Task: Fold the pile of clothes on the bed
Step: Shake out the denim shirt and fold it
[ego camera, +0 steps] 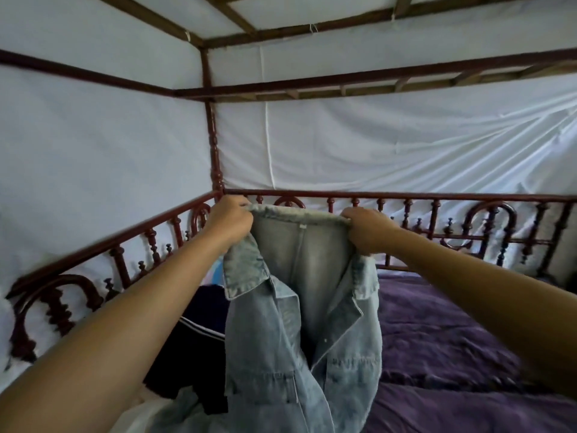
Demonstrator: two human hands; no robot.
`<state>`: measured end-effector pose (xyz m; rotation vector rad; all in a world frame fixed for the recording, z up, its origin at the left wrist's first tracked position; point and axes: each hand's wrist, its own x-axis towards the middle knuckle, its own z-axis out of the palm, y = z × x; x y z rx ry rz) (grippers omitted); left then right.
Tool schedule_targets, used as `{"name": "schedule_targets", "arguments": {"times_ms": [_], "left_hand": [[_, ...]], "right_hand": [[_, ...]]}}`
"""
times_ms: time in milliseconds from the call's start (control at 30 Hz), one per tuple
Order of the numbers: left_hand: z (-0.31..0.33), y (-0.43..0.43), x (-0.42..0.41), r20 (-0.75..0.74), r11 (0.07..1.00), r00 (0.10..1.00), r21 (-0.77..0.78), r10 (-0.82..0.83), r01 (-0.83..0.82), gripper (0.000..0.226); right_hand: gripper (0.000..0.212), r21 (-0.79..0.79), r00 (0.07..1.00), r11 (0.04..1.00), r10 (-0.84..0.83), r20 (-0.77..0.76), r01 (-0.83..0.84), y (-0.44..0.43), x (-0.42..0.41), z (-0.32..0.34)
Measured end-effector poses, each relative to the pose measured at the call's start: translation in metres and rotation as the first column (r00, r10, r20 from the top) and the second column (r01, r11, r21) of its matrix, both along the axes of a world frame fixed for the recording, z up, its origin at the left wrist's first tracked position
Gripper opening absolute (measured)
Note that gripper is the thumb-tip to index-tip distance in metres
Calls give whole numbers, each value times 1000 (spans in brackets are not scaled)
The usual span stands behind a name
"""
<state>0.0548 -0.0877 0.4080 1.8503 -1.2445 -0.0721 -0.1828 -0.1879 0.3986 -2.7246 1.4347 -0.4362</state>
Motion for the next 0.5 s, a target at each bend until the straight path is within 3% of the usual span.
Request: {"name": "schedule_targets", "arguments": {"times_ms": [33, 100, 167, 200, 233, 300, 367, 433, 500], "left_hand": [[4, 1, 0, -138, 998, 989, 5, -54, 55, 25], [4, 7, -1, -404, 979, 897, 15, -178, 201, 21], [-2, 13, -2, -526, 941, 798, -11, -294, 339, 20], [-4, 17, 0, -523, 916, 776, -23, -352, 400, 15], [-6, 21, 2, -488, 894, 775, -24, -402, 448, 4], [-8, 29, 11, -354, 867, 823, 61, -445, 495, 22], [-13, 36, 18, -240, 839, 859, 210, -453, 502, 32], [-22, 40, 18, -52, 813, 884, 372, -464, 448, 47], [-37, 39, 13, 190, 795, 848, 493, -495, 353, 52]], "right_hand": [[23, 112, 983, 994, -19, 183, -1, 0, 0, 9], [39, 333, 810, 940, -141, 569, -70, 3, 1, 20], [45, 447, 632, 881, -259, 731, -156, 8, -3, 26], [42, 470, 610, 863, -272, 744, -187, 10, -7, 27], [37, 476, 625, 852, -251, 739, -220, 12, -13, 28], [25, 484, 705, 823, -153, 692, -297, 16, -29, 31], [31, 483, 822, 808, 3, 570, -338, 22, -47, 31], [47, 381, 946, 887, 154, 286, -260, 32, -55, 25], [47, 183, 982, 966, 187, -6, -183, 40, -54, 8]]}}
